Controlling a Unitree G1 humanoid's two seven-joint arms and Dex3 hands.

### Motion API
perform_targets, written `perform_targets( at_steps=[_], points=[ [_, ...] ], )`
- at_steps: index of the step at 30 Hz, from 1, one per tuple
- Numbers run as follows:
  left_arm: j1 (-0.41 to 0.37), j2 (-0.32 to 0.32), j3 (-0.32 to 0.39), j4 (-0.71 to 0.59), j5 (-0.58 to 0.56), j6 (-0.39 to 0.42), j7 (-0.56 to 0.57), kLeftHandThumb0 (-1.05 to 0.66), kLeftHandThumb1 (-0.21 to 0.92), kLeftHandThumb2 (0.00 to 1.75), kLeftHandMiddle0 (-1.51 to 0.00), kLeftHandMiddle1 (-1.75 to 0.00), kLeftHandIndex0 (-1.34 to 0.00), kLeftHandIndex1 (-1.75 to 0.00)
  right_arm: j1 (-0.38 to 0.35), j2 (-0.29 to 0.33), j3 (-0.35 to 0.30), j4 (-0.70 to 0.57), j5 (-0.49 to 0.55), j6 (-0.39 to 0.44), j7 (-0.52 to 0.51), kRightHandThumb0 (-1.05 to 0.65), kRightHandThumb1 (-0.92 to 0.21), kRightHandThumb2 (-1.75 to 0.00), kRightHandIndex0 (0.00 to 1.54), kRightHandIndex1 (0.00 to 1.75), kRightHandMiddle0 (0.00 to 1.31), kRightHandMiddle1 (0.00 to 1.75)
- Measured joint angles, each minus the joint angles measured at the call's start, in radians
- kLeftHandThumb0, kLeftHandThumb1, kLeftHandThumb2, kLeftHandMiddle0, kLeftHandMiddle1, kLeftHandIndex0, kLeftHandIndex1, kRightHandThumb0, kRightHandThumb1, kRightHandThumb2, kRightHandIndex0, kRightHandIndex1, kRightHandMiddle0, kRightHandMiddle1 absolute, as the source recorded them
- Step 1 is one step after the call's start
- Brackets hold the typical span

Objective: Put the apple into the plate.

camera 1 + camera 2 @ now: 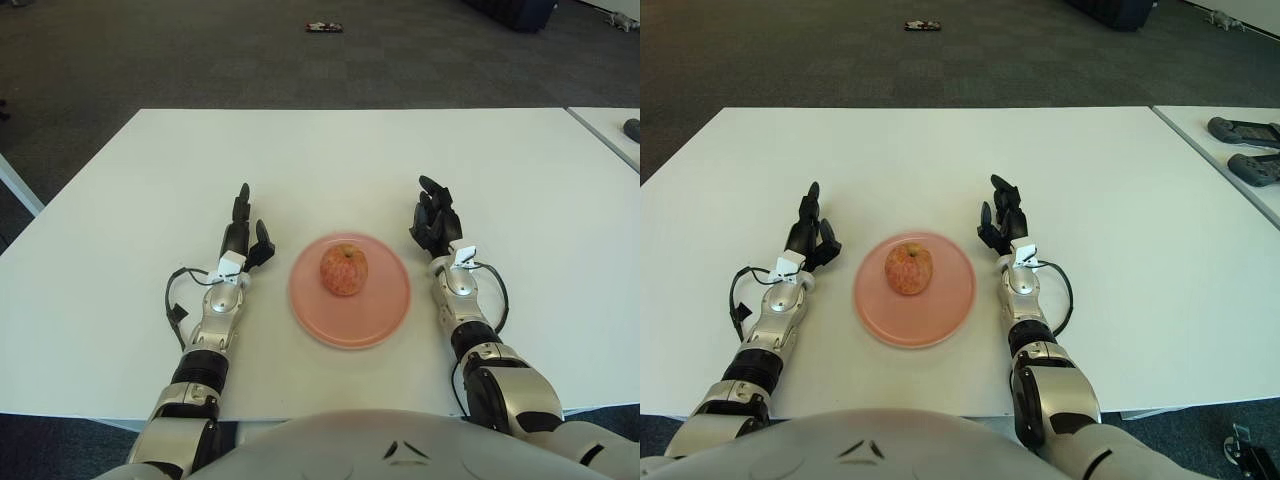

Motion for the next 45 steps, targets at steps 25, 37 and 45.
perform_targets(
  at_steps=[25, 37, 45],
  points=[
    [0.003, -0.008, 0.002, -0.005, 0.023, -0.005, 0.034, -1.0, 0.92, 1.15, 0.0, 0.0, 0.0, 0.0, 0.004, -0.002, 0.005, -0.007, 0.003, -0.002, 0.039, -0.6, -0.92, -0.86, 0.15, 0.01, 0.0, 0.47],
    [0.003, -0.01, 0.005, 0.0, 0.026, -0.022, 0.041, -0.99, 0.92, 1.16, 0.0, 0.0, 0.0, 0.0, 0.011, -0.003, 0.005, -0.019, 0.002, -0.005, 0.045, -0.57, -0.92, -0.88, 0.17, 0.01, 0.0, 0.48],
    [0.003, -0.01, 0.008, 0.002, 0.026, -0.023, 0.05, -0.98, 0.92, 1.17, 0.0, 0.0, 0.0, 0.0, 0.016, -0.003, 0.006, -0.033, 0.002, -0.013, 0.049, -0.55, -0.92, -0.9, 0.18, 0.02, 0.0, 0.49]
  ],
)
